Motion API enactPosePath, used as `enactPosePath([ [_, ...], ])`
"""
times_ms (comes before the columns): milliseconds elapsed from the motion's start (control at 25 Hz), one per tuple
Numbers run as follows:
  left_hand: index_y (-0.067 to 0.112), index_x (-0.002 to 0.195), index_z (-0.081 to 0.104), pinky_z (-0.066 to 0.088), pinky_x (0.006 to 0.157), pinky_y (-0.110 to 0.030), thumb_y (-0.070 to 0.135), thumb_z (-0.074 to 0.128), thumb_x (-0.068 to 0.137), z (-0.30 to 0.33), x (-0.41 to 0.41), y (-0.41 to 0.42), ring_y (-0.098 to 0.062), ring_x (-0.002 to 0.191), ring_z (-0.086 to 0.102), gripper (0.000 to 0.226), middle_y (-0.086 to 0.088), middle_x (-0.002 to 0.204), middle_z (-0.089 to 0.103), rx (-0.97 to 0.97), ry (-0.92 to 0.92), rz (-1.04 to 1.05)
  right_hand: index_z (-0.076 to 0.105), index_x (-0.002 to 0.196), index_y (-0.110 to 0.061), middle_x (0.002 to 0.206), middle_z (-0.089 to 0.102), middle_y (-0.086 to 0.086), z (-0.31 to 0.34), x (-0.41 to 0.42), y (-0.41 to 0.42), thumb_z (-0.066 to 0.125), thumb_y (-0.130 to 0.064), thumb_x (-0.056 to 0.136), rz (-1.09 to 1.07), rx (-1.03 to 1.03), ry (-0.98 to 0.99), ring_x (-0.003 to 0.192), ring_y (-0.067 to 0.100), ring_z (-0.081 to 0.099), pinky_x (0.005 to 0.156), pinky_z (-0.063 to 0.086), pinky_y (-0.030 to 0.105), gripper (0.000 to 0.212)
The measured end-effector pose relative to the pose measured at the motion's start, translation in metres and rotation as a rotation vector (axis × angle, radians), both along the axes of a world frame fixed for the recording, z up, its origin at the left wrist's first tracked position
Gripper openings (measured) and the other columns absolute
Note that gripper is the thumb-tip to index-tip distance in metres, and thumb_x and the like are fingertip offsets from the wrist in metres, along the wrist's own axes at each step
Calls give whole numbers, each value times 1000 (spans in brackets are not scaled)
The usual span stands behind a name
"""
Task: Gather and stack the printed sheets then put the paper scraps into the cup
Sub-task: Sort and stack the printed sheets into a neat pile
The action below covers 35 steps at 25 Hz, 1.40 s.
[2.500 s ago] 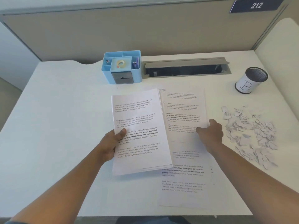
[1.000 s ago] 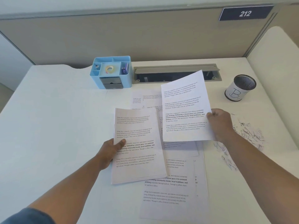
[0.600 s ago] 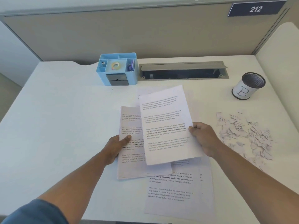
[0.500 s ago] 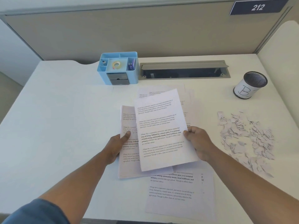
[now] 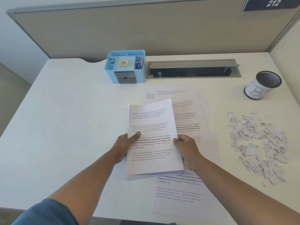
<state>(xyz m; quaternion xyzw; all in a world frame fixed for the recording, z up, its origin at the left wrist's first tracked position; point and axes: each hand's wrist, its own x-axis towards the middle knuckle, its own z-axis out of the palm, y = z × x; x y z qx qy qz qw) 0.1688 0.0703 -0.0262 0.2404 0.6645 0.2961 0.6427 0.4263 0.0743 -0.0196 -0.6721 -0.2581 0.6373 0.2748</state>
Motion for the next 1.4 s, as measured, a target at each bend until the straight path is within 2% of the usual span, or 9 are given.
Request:
enactPosePath([
  [240, 10, 118, 70, 60, 93, -51, 24, 76, 94, -1, 0, 1, -31, 97, 77, 28, -11, 108, 79, -10, 17, 6, 71, 98, -14, 96, 78, 10, 2, -4, -2, 56, -11, 102, 67, 8, -29, 75, 21, 69, 58, 52, 27, 16],
  [440, 12, 119, 71, 59, 94, -51, 24, 76, 94, -2, -1, 1, -31, 99, 77, 28, -9, 108, 79, -9, 11, -15, 71, 97, -15, 99, 77, 15, 3, -6, -2, 58, -13, 100, 128, 42, -98, 76, 23, 67, 63, 53, 30, 14],
  [680, 15, 121, 68, 58, 96, -55, 15, 71, 97, 3, -2, -2, -32, 102, 76, 24, -7, 111, 78, 50, 35, -23, 69, 104, -14, 101, 78, 8, 9, -3, -1, 65, -15, 96, 188, 51, -60, 100, 32, 74, 93, 59, 51, 9],
  [800, 14, 117, 69, 58, 95, -55, 11, 70, 97, 18, -5, 0, -33, 100, 76, 20, -8, 109, 79, 129, 79, 2, 61, 125, -14, 104, 72, -1, 21, 3, 2, 71, -19, 93, 172, 106, -108, 93, 23, 71, 88, 58, 41, 34],
  [920, 11, 122, 67, 59, 93, -54, 9, 68, 97, 38, -9, 0, -36, 104, 74, 25, -14, 116, 76, 199, 7, 22, 45, 145, -24, 133, 52, -6, 37, 14, 6, 82, -37, 85, 170, 172, -150, 118, 19, 57, 99, 48, 39, 72],
  [1000, 8, 128, 64, 61, 88, -52, 9, 66, 97, 52, -8, 0, -39, 108, 72, 31, -17, 120, 74, 228, -86, 25, 53, 139, -21, 138, 60, -4, 46, 20, 13, 83, -33, 85, 177, 167, 48, 127, 27, 59, 105, 47, 43, 63],
  [1160, 10, 134, 62, 61, 87, -51, 10, 63, 98, 67, 9, 4, -39, 113, 70, 35, -16, 125, 72, 233, -214, -22, 64, 131, -8, 125, 72, 14, 64, 36, 20, 67, -7, 94, 194, 81, 439, 119, 38, 66, 99, 54, 50, 37],
  [1240, 9, 133, 62, 61, 88, -50, 9, 62, 99, 68, 23, 6, -37, 112, 71, 34, -16, 125, 72, 235, -211, -52, 64, 132, -6, 126, 71, 15, 64, 46, 19, 64, -2, 95, 197, 90, 476, 117, 35, 68, 100, 55, 50, 37],
  [1400, 6, 132, 63, 60, 91, -47, 8, 65, 98, 65, 47, 12, -36, 112, 71, 34, -16, 124, 73, 245, -183, -98, 65, 129, -9, 120, 75, 6, 55, 66, 18, 68, -2, 94, 150, 143, 317, 114, 25, 70, 102, 53, 45, 36],
])
